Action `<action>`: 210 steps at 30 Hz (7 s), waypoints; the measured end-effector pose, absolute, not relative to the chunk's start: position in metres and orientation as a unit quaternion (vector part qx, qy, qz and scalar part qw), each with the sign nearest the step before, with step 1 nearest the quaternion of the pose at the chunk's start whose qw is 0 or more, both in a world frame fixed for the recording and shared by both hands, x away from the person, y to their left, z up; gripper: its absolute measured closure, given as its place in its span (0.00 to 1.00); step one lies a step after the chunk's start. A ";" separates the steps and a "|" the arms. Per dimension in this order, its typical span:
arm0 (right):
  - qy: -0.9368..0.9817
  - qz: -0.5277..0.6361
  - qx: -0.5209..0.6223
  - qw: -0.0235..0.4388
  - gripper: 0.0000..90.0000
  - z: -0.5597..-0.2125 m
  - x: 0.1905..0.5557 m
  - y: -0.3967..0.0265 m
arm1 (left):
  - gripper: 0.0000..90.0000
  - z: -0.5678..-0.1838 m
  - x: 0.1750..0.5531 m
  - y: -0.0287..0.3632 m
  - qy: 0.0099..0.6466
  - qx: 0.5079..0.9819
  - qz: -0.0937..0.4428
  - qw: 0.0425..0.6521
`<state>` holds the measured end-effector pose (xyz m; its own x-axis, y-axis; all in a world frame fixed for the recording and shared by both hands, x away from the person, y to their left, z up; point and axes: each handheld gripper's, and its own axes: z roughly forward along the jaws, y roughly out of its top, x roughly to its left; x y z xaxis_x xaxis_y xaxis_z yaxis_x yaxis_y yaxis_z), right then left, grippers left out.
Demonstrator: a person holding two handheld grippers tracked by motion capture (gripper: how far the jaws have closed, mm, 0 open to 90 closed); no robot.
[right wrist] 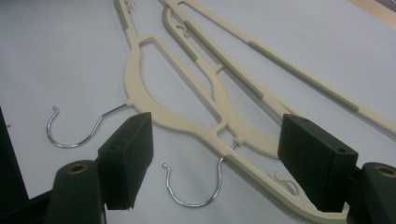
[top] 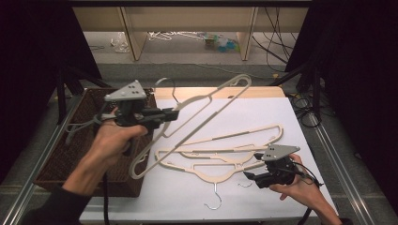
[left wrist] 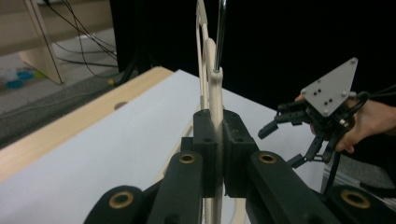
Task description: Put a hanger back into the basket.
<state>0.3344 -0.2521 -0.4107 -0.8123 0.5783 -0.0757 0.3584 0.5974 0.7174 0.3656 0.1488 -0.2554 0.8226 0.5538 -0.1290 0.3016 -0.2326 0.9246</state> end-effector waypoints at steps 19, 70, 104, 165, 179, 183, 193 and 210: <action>0.877 0.361 0.280 0.148 0.25 -0.418 0.335 -0.250 | 0.95 -0.262 0.382 0.284 0.361 0.730 0.240 0.529; 0.880 0.356 0.278 0.148 0.25 -0.426 0.335 -0.252 | 0.95 -0.379 0.414 0.340 0.421 0.797 0.202 0.382; 0.863 0.386 0.282 0.166 0.24 -0.430 0.337 -0.251 | 0.43 -0.381 0.383 0.339 0.529 0.684 0.271 0.423; 0.896 0.340 0.245 0.147 0.26 -0.464 0.360 -0.241 | 0.19 -0.446 0.276 0.140 0.290 0.773 0.217 0.520; 0.928 0.292 0.205 0.107 0.51 -0.476 0.383 -0.240 | 0.19 -0.447 0.277 0.140 0.289 0.773 0.212 0.523; 0.934 0.285 0.193 0.093 0.62 -0.475 0.384 -0.239 | 0.20 -0.448 0.277 0.139 0.286 0.776 0.210 0.521; 0.957 0.245 0.124 0.093 0.75 -0.468 0.376 -0.233 | 0.20 -0.449 0.277 0.139 0.286 0.777 0.207 0.521; 0.962 0.232 0.143 0.027 0.72 -0.466 0.382 -0.229 | 0.21 -0.449 0.278 0.140 0.284 0.777 0.207 0.522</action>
<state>0.3821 -0.2290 -0.4663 -0.9575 0.2880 0.0149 0.2631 0.8513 0.4539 0.2780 0.1403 -0.4494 0.7528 0.6578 0.0245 0.2268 -0.2941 0.9285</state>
